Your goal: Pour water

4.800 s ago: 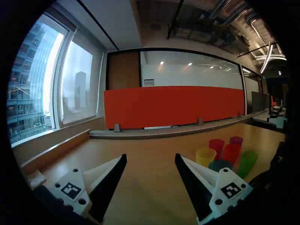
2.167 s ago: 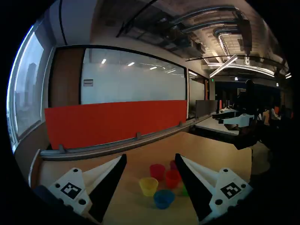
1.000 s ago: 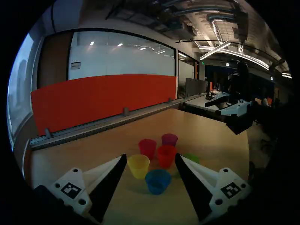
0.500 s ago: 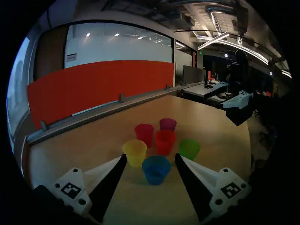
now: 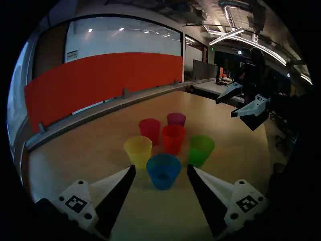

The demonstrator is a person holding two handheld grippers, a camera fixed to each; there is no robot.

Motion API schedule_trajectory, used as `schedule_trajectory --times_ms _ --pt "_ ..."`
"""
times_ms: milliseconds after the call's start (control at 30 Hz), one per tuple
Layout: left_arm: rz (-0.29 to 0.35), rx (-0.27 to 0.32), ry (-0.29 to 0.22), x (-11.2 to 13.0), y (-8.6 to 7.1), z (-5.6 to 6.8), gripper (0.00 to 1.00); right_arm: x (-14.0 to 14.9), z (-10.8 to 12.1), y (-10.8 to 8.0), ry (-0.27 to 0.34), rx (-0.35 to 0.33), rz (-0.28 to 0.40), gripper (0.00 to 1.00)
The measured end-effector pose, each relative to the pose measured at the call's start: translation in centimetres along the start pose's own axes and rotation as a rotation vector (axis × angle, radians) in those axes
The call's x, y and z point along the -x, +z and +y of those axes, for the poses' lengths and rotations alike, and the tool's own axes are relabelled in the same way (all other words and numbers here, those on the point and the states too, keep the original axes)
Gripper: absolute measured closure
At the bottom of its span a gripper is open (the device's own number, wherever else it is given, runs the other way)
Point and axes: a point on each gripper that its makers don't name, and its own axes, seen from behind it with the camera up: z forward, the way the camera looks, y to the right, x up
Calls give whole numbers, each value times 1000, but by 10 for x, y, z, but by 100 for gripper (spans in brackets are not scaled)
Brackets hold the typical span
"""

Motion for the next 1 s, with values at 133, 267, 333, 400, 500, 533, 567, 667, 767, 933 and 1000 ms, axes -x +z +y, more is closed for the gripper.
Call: schedule_trajectory --times_ms 133,267,333,400,500,533,567,667,767,933,1000 --pt "-27 13 0 10 4 4 4 11 -5 5 1 -13 -18 0" --pt "-54 20 1 21 7 6 4 21 -8 9 4 -24 -33 0" --pt "-68 21 1 27 9 6 4 24 -9 11 5 -28 -38 0" --pt "-83 21 0 32 11 6 4 28 -10 13 5 -32 -42 0" --pt "-99 24 -3 38 13 6 4 31 -10 16 9 -36 -47 0" --pt "-102 26 -4 39 14 7 4 32 -11 17 10 -39 -49 0" --pt "-105 29 -5 40 15 7 4 33 -11 18 11 -41 -50 0" --pt "-114 35 -4 42 18 8 4 36 -12 21 11 -46 -56 0" --pt "-122 38 -1 42 21 7 4 37 -14 25 9 -52 -60 0" --pt "-142 46 1 45 30 7 4 37 -16 30 8 -62 -62 0" --pt "-151 50 2 46 33 8 4 37 -17 32 9 -66 -63 0"
